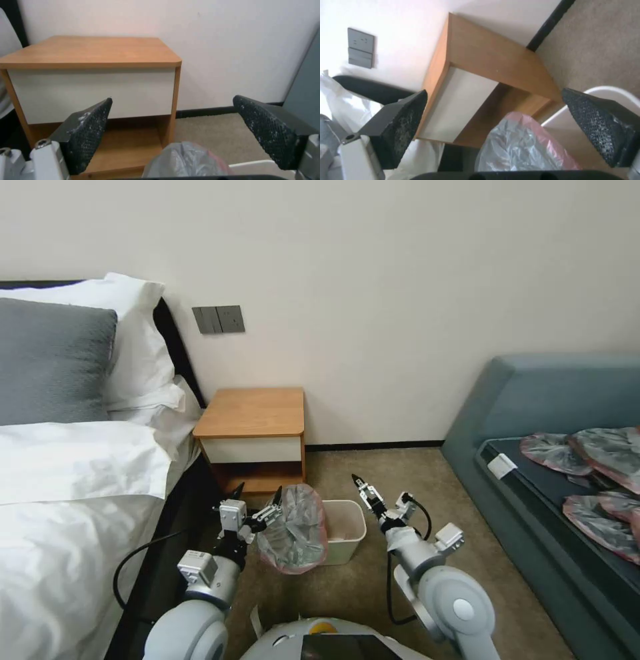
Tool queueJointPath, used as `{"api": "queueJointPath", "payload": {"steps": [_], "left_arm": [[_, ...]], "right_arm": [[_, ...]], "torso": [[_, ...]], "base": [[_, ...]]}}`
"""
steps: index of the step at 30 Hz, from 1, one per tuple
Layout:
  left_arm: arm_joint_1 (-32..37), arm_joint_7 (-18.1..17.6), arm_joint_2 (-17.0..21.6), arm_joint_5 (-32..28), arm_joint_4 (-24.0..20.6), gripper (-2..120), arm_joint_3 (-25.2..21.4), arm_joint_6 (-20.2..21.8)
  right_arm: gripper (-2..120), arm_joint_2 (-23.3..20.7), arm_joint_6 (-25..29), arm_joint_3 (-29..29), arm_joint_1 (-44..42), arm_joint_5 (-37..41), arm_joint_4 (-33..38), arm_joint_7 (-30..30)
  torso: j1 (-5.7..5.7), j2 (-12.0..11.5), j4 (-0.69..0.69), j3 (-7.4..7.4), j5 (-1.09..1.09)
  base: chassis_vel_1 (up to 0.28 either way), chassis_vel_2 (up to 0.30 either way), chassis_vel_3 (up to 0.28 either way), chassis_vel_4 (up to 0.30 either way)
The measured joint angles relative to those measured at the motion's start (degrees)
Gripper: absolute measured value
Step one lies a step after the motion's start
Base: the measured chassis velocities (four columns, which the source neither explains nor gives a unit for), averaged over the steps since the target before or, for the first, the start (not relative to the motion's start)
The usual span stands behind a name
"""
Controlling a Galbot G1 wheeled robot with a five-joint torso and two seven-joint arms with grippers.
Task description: Pick up the garbage bag from the table and place it over the trash can.
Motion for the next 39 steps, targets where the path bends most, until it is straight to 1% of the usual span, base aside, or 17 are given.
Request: {"api": "queueJointPath", "payload": {"steps": [2,7,9,10,13,15,17,18,22,23,25,29,31,32,39], "left_arm": [[-0.09,-0.11,-0.05,0.17,0.16,93,0.05,0.00],[-0.32,-1.67,-0.08,0.55,0.81,93,0.53,0.66],[-0.50,-3.11,0.05,0.56,1.14,93,0.94,1.78],[-0.50,-3.11,0.05,0.56,1.14,93,0.94,1.78],[-1.01,-5.37,0.09,0.55,2.22,93,1.15,3.13],[-1.25,-5.94,0.09,0.54,2.80,92,1.21,3.41],[-1.89,-6.77,0.09,0.55,4.12,86,1.35,3.57],[-1.89,-6.77,0.09,0.55,4.12,86,1.35,3.57],[-3.12,-7.71,0.15,0.55,6.44,71,2.37,3.89],[-3.12,-7.71,0.15,0.55,6.44,71,2.37,3.89],[-4.09,-8.54,0.29,0.31,7.70,66,3.50,4.44],[-5.15,-9.38,0.53,0.20,9.50,64,4.83,4.62],[-5.15,-9.38,0.53,0.20,9.50,64,4.83,4.62],[-6.18,-10.16,0.76,0.03,11.20,63,5.95,4.95],[-7.91,-11.08,0.83,-0.16,14.28,63,7.71,5.84]], "right_arm": [[100,-0.05,0.00,0.18,-0.04,-0.08,0.13,-0.05],[100,-0.09,0.00,0.35,-0.30,-1.12,0.58,-0.27],[100,-0.06,0.00,0.30,-0.62,-2.01,0.92,-0.46],[100,-0.06,0.00,0.30,-0.62,-2.01,0.92,-0.46],[100,-0.03,0.00,0.33,-1.29,-2.62,1.59,-0.57],[100,-0.06,0.00,0.50,-1.65,-2.73,1.97,-0.58],[100,-0.14,-0.01,0.97,-2.36,-2.96,2.64,-0.65],[100,-0.14,-0.01,0.97,-2.36,-2.96,2.64,-0.65],[100,-0.32,-0.06,1.90,-3.35,-3.35,3.83,-0.80],[100,-0.32,-0.06,1.90,-3.35,-3.35,3.83,-0.80],[100,-0.37,-0.13,2.61,-3.88,-3.44,3.98,-0.82],[100,-0.26,-0.16,3.51,-4.41,-3.46,3.99,-0.83],[100,-0.26,-0.16,3.51,-4.41,-3.46,3.99,-0.83],[100,-0.16,-0.17,4.40,-4.71,-3.45,3.99,-0.83],[100,0.03,-0.18,5.31,-4.87,-3.42,3.99,-0.83]], "torso": [[0.00,0.00,0.00,0.00,0.00],[0.00,0.00,0.01,0.00,0.00],[0.00,0.00,0.01,0.00,0.00],[0.00,0.00,0.01,0.00,0.00],[0.00,0.00,0.01,0.00,0.00],[0.00,0.00,0.01,0.00,0.00],[0.00,0.00,0.01,0.00,0.00],[0.00,0.00,0.01,0.00,0.00],[0.00,0.00,0.00,0.00,0.00],[0.00,0.00,0.00,0.00,0.00],[0.00,0.00,0.00,0.00,0.00],[0.00,0.00,0.00,0.00,0.00],[0.00,0.00,0.00,0.00,0.00],[0.00,0.00,0.00,0.00,0.00],[0.00,0.00,0.00,-0.01,0.00]], "base": [[0.000,0.000,0.000,0.000],[0.000,0.000,0.000,0.000],[0.000,0.000,0.000,0.000],[0.000,0.000,0.000,0.000],[0.000,0.000,0.000,0.000],[0.000,0.000,0.000,0.000],[0.000,0.000,0.000,0.000],[0.000,0.000,0.000,0.000],[0.000,0.000,0.000,0.000],[0.000,0.000,0.000,0.000],[0.000,0.000,0.000,0.000],[0.000,0.000,0.000,0.000],[0.000,0.000,0.000,0.000],[0.000,0.000,0.000,0.000],[0.000,0.000,0.000,0.000]]}}
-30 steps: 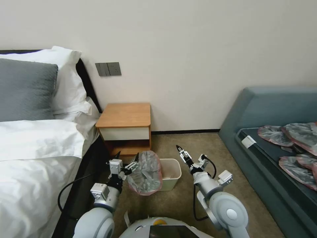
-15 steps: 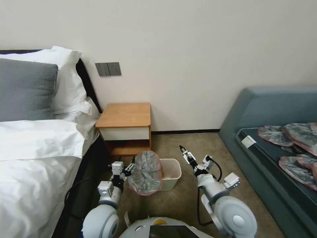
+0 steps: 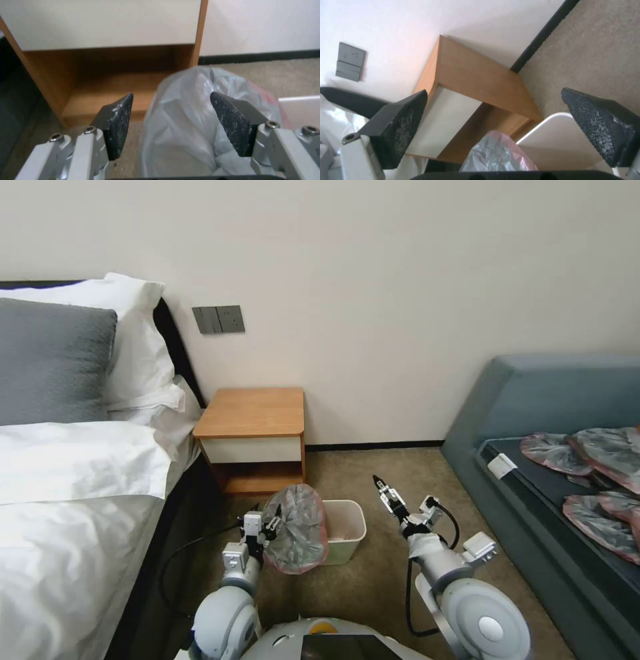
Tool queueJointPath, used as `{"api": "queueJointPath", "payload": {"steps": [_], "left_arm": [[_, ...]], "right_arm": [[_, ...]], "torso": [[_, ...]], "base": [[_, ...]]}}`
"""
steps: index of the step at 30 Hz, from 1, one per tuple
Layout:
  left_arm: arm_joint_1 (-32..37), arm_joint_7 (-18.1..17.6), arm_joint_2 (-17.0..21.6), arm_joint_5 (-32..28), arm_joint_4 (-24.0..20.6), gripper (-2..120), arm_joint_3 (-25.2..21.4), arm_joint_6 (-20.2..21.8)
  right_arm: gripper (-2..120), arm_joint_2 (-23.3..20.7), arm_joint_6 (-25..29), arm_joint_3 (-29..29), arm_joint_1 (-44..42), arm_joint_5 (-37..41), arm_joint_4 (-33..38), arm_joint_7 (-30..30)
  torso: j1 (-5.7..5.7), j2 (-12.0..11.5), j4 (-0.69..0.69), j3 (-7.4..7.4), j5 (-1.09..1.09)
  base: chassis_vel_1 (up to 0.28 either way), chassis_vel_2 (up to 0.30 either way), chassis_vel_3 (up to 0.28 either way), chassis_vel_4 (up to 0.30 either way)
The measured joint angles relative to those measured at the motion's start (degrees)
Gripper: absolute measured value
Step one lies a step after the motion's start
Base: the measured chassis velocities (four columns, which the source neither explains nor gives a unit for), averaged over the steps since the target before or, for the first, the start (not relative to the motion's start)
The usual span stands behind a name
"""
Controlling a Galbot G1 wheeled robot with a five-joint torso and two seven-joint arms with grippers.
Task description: Pick up the garbage bag from the table and place it over the trash can.
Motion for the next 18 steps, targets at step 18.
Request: {"api": "queueJointPath", "payload": {"steps": [18], "left_arm": [[-3.97,-1.36,-0.34,-1.08,5.49,63,3.56,1.83]], "right_arm": [[100,0.55,0.14,1.09,-0.82,0.03,-0.04,0.16]], "torso": [[0.00,0.00,0.00,0.00,0.00]], "base": [[0.000,0.000,0.000,0.000]]}}
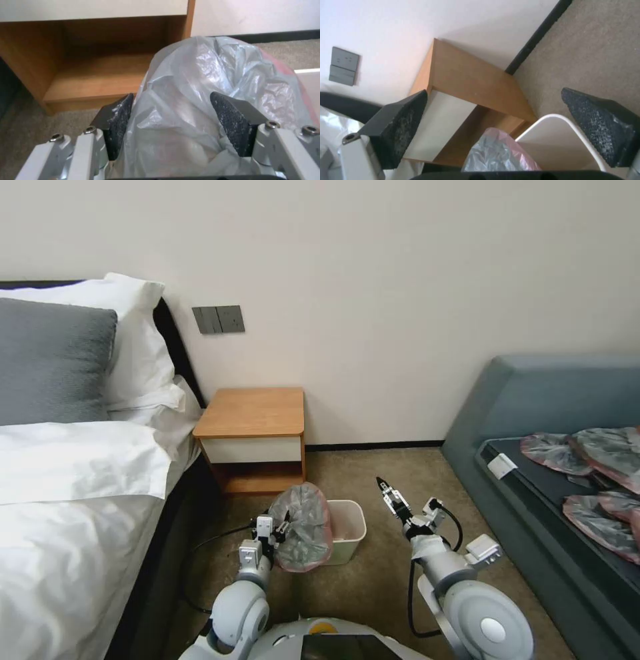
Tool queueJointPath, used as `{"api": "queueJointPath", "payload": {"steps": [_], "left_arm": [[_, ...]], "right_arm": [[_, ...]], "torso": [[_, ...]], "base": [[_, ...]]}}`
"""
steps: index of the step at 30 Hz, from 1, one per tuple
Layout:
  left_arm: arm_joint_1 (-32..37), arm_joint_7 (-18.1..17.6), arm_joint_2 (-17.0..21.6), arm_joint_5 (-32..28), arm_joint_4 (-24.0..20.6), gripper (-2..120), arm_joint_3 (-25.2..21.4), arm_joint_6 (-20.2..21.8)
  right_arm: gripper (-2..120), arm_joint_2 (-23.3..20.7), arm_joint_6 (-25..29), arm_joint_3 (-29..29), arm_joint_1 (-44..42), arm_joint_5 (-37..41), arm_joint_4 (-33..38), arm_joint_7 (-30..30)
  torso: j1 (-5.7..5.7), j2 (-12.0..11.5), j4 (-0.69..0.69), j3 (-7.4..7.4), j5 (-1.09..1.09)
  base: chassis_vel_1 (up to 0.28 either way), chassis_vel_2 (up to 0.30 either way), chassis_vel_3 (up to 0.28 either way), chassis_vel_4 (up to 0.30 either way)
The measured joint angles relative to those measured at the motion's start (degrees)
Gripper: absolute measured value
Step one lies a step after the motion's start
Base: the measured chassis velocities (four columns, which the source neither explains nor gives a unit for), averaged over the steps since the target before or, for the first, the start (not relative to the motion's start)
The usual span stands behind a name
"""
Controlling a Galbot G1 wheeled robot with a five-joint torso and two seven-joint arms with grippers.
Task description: Pick up the garbage bag from the table and place it over the trash can.
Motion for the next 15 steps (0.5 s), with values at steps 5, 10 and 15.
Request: {"api": "queueJointPath", "payload": {"steps": [5,10,15], "left_arm": [[-0.55,-0.14,-0.12,0.05,0.70,63,0.61,0.20],[-1.32,-0.86,-0.31,0.16,1.51,62,0.96,0.92],[-2.25,-1.41,-0.63,-0.12,2.36,62,1.58,1.70]], "right_arm": [[100,0.15,0.02,0.25,-0.33,0.01,-0.02,0.02],[100,0.30,0.02,0.47,-0.79,0.01,-0.04,0.03],[100,0.38,0.03,0.63,-1.17,0.00,-0.05,0.06]], "torso": [[0.00,0.00,0.00,0.00,0.00],[0.00,0.00,0.00,0.00,0.00],[0.00,0.00,0.00,0.00,0.00]], "base": [[0.000,0.000,0.000,0.000],[0.000,0.000,0.000,0.000],[0.000,0.000,0.000,0.000]]}}
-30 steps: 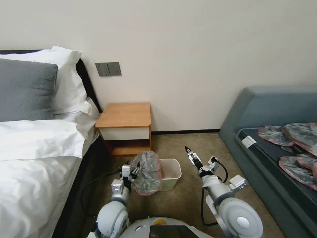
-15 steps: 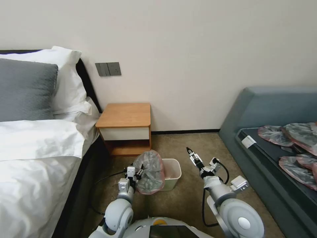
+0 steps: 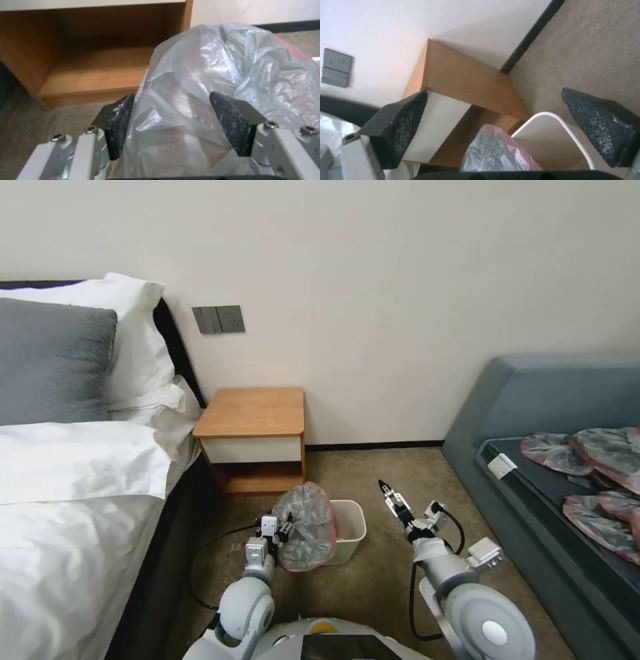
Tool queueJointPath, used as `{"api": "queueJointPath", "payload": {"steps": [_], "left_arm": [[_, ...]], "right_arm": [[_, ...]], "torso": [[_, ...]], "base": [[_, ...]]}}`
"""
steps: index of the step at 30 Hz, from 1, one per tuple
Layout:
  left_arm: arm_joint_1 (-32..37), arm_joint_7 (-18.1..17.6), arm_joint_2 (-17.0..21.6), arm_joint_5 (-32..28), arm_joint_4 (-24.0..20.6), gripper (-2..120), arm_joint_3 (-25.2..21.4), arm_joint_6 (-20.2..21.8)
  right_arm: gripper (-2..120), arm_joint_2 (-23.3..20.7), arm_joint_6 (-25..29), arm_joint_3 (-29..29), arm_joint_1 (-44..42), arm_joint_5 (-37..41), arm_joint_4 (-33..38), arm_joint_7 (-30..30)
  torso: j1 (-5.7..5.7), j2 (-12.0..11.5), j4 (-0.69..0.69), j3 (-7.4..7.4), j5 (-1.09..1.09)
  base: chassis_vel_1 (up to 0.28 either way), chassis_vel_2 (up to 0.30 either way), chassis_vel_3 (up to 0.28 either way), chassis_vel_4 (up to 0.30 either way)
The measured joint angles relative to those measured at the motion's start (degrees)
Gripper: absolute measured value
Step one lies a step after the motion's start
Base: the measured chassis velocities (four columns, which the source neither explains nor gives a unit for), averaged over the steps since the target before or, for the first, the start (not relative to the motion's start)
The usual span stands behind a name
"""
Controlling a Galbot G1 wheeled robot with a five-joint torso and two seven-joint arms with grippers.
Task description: Pick up the garbage bag from the table and place it over the trash can.
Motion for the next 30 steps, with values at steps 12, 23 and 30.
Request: {"api": "queueJointPath", "payload": {"steps": [12,23,30], "left_arm": [[-3.06,-1.99,-0.39,-3.20,1.80,59,1.47,3.20],[-7.86,-4.98,1.24,-10.32,2.67,59,2.99,9.46],[-10.25,-5.46,2.30,-12.83,4.53,59,3.63,10.37]], "right_arm": [[100,0.30,0.03,0.34,-0.52,-0.29,0.00,0.03],[100,0.49,0.06,0.51,-0.37,-0.75,0.00,0.00],[100,1.18,0.07,0.44,-0.63,-1.39,-0.01,-0.02]], "torso": [[0.00,0.00,0.00,0.00,0.00],[0.00,0.00,0.00,0.00,0.00],[0.00,0.00,0.00,0.00,0.00]], "base": [[0.000,0.000,0.000,0.000],[0.000,0.000,0.000,0.000],[0.000,0.000,0.000,0.000]]}}
